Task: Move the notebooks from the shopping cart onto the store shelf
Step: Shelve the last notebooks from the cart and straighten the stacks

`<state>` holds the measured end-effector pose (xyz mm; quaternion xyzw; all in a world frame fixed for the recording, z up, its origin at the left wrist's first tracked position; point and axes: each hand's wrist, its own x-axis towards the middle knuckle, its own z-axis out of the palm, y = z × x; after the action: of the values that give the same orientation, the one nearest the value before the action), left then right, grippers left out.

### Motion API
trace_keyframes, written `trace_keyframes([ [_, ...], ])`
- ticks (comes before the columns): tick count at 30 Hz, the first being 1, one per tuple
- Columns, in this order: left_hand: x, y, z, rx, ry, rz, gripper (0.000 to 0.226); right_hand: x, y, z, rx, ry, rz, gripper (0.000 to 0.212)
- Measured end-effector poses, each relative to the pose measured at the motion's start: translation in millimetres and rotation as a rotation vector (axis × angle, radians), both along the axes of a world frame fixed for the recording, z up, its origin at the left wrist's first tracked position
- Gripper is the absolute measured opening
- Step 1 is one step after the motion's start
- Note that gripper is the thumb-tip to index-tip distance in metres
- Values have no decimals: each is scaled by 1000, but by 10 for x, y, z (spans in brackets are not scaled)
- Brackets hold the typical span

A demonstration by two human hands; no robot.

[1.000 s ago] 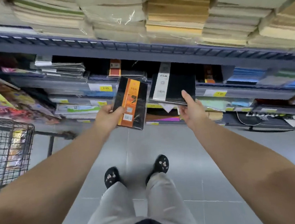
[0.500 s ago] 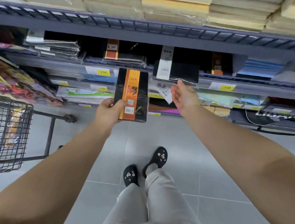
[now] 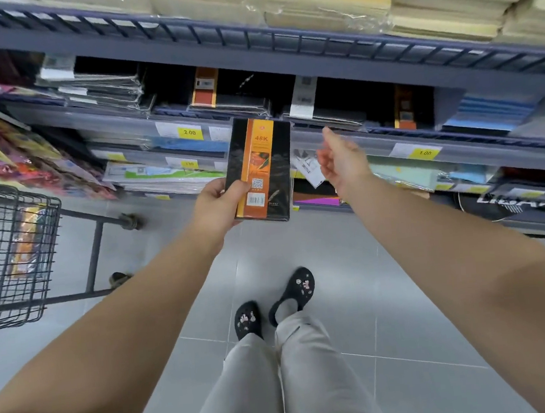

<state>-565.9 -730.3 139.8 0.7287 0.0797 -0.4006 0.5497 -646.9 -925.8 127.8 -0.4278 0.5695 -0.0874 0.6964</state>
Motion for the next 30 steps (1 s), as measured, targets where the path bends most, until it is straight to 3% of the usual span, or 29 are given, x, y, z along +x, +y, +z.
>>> trace_keyframes([
  [3, -76, -83, 48, -37, 5, -55, 8, -220, 171, 80, -5, -10, 151, 27],
  [7, -243, -265, 100, -70, 19, -132, 29, -567, 406, 114, -78, -18, 248, 36],
  [14, -644, -602, 108, -115, 5, -319, 27, -1134, 520, 290, -31, -27, 216, 15],
  [20, -865, -1127, 71, -133, 5, -406, 26, -1396, 123, 279, -29, -122, -2, 11],
  [22, -868, -1265, -16, -94, -78, -423, 22, -1443, -70, 218, -36, -165, -27, 9],
  [26, -768, -1450, -276, 14, -243, -520, 46, -1468, -500, 43, -41, -174, -68, 11],
  [30, -660, -1608, -556, 233, -586, -873, 64, -1354, -884, -94, -24, -79, -80, 17],
])
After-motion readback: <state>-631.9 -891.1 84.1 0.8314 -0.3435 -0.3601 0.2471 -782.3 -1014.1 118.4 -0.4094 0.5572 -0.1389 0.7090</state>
